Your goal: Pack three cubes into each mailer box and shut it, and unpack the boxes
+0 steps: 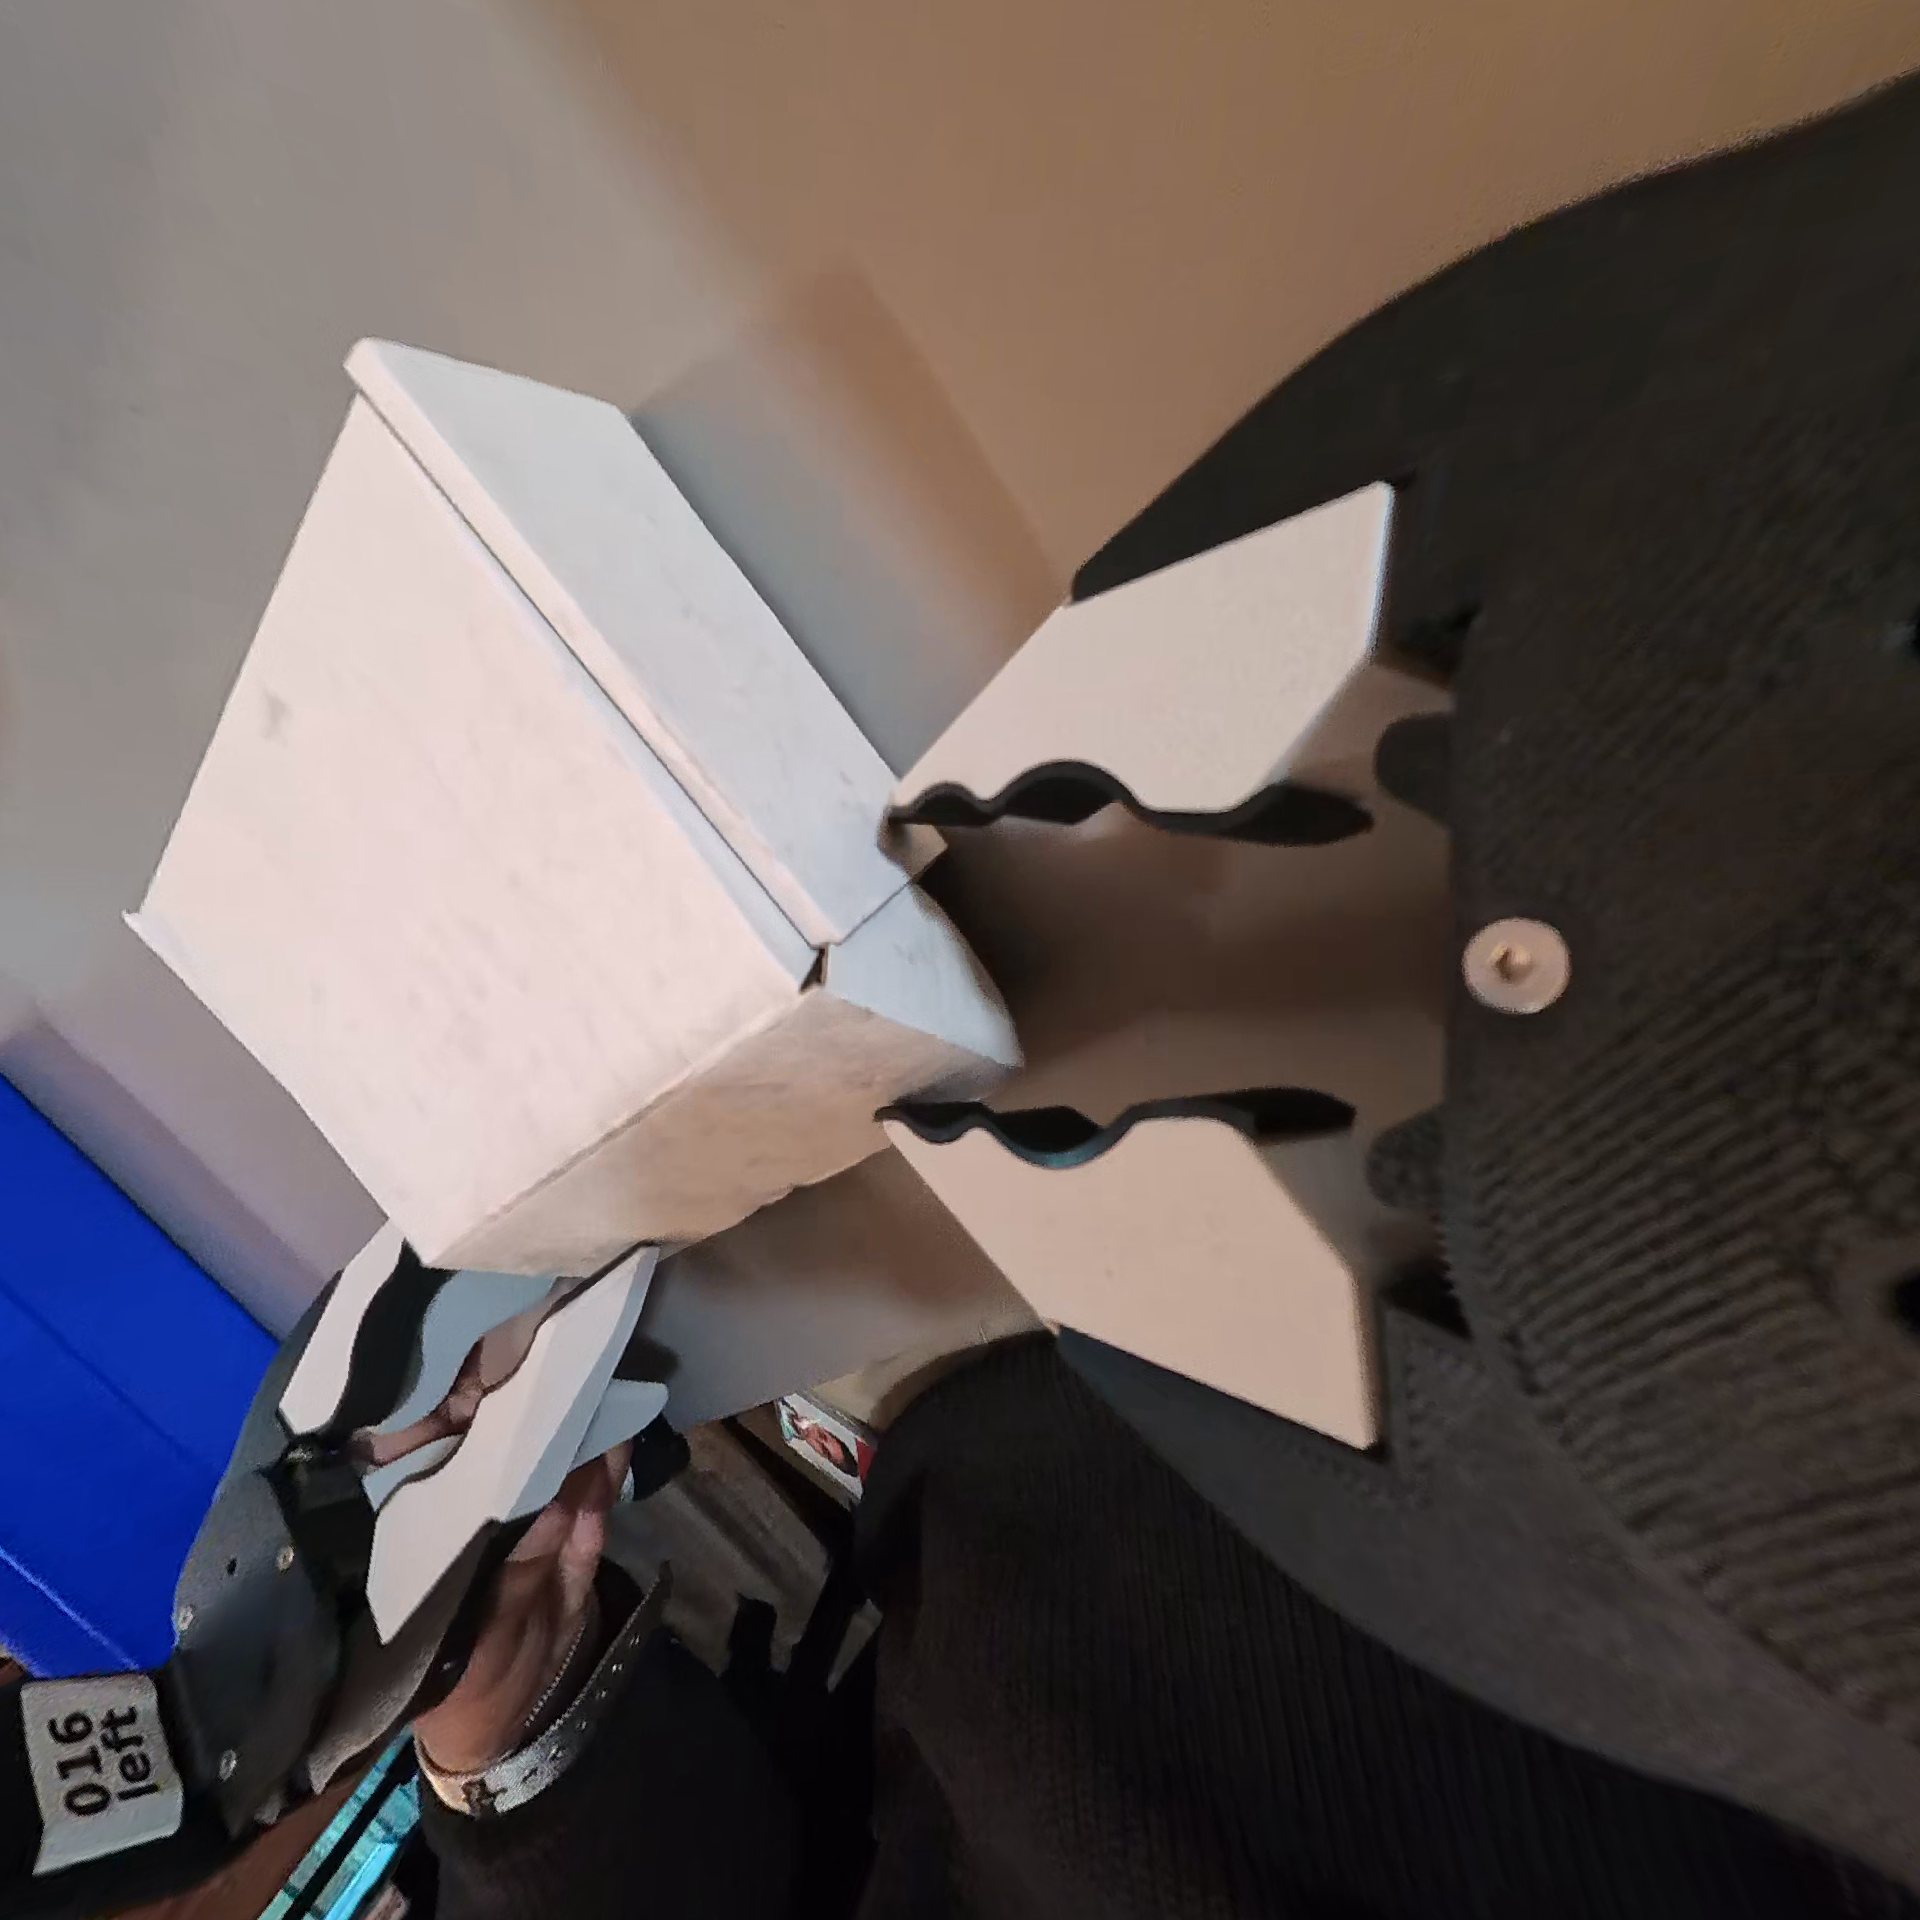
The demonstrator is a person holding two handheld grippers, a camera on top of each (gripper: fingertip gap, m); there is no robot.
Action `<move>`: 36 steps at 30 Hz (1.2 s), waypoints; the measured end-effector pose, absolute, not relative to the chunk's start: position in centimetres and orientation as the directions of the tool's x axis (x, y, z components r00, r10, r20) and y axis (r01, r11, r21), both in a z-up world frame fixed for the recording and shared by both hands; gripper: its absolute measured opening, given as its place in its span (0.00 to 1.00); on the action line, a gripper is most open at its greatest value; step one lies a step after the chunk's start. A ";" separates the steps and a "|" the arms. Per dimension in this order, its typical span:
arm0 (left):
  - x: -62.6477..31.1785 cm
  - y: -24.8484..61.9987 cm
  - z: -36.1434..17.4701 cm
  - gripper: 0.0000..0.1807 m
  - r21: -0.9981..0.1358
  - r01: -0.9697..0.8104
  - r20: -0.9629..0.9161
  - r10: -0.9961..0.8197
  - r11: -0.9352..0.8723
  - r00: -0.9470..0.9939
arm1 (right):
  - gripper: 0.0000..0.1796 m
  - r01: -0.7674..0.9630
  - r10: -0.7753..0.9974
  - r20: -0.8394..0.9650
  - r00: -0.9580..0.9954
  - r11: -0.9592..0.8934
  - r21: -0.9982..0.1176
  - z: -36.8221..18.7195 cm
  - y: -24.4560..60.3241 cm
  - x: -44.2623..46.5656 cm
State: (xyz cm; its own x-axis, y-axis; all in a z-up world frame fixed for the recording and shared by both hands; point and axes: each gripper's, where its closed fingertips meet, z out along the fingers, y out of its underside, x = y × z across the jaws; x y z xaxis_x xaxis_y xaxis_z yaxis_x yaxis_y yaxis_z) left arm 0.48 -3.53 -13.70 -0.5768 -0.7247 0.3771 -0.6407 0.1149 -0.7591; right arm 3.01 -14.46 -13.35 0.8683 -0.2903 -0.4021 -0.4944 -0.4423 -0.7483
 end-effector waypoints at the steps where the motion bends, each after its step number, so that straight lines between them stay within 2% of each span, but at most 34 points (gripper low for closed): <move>1: 0.5 -3.5 -13.7 0.35 -0.756 -0.646 0.384 -0.724 0.111 -0.573 | 0.29 -0.492 -0.290 -0.400 0.869 -0.442 -0.750 -13.4 -14.4 3.1; 8: 0.8 -3.3 -14.1 0.30 -0.749 -0.653 0.369 -0.746 0.115 -0.554 | 0.25 -0.470 -0.303 -0.366 0.880 -0.445 -0.763 -13.7 -14.4 3.5; 22: 0.7 -2.6 -14.6 0.19 -0.766 -0.590 0.177 -0.800 0.254 -0.574 | 0.15 -0.285 -0.356 -0.081 0.931 -0.568 -0.772 -14.2 -14.8 4.0; 36: 0.8 -2.3 -13.8 0.14 -0.805 -0.530 0.125 -0.799 0.265 -0.588 | 0.11 -0.241 -0.355 -0.034 0.934 -0.560 -0.793 -13.4 -14.9 4.1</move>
State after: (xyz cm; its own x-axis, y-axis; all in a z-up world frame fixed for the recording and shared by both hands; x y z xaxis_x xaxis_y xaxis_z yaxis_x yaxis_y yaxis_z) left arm 0.75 -2.28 -13.81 -0.5884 -0.7989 0.1246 -0.5304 0.2651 -0.8052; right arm 4.13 -14.94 -13.44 0.9343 -0.3549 -0.0338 -0.2413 -0.5598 -0.7927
